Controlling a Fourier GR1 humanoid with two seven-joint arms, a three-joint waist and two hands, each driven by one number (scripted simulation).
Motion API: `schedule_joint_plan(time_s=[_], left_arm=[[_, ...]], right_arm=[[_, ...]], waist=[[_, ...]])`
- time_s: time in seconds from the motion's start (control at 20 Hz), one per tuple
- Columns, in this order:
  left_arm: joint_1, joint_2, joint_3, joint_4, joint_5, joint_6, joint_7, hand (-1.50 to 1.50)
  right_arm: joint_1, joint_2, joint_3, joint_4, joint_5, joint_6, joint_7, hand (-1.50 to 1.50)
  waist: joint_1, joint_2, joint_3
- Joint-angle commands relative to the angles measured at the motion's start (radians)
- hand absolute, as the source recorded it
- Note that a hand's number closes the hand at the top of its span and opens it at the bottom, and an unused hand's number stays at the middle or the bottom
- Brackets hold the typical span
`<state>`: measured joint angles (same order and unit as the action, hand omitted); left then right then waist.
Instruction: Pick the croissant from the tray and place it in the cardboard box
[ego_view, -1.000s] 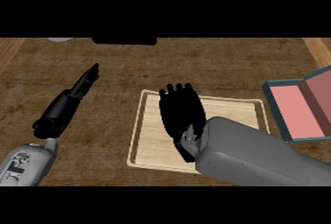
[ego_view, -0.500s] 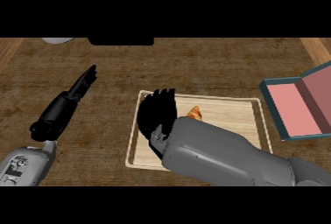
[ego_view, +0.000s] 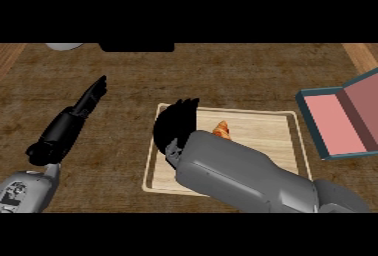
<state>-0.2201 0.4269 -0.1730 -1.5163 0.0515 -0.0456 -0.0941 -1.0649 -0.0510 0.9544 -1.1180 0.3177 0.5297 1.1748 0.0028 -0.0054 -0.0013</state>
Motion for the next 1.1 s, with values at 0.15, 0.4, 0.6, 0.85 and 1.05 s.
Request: schedule_joint_plan(time_s=[0.15,0.4,0.6,0.85,1.05], left_arm=[[0.012,0.012,0.044,0.013,0.008,-0.015,-0.018,0.0],[0.016,-0.019,0.022,-0.003,-0.011,-0.009,-0.002,0.0],[-0.001,-0.036,0.01,-0.045,-0.031,-0.007,0.044,0.0],[0.01,-0.034,0.029,-0.044,-0.032,-0.016,0.048,0.0],[-0.002,-0.015,0.043,-0.111,-0.011,-0.04,0.108,0.0]], right_arm=[[0.034,0.027,0.012,0.017,0.041,0.093,0.205,-1.5],[0.102,0.032,0.017,0.023,0.11,0.064,0.189,-1.5],[0.106,0.035,-0.046,0.039,0.135,0.089,0.136,-1.5],[0.171,0.024,-0.06,0.017,0.188,0.093,0.132,-1.5],[0.203,0.013,-0.045,0.063,0.262,0.071,0.095,-1.5]], waist=[[-0.01,-0.002,0.0],[-0.013,-0.001,0.001],[-0.005,0.001,0.001],[-0.009,-0.001,0.001],[-0.002,-0.002,0.002]])
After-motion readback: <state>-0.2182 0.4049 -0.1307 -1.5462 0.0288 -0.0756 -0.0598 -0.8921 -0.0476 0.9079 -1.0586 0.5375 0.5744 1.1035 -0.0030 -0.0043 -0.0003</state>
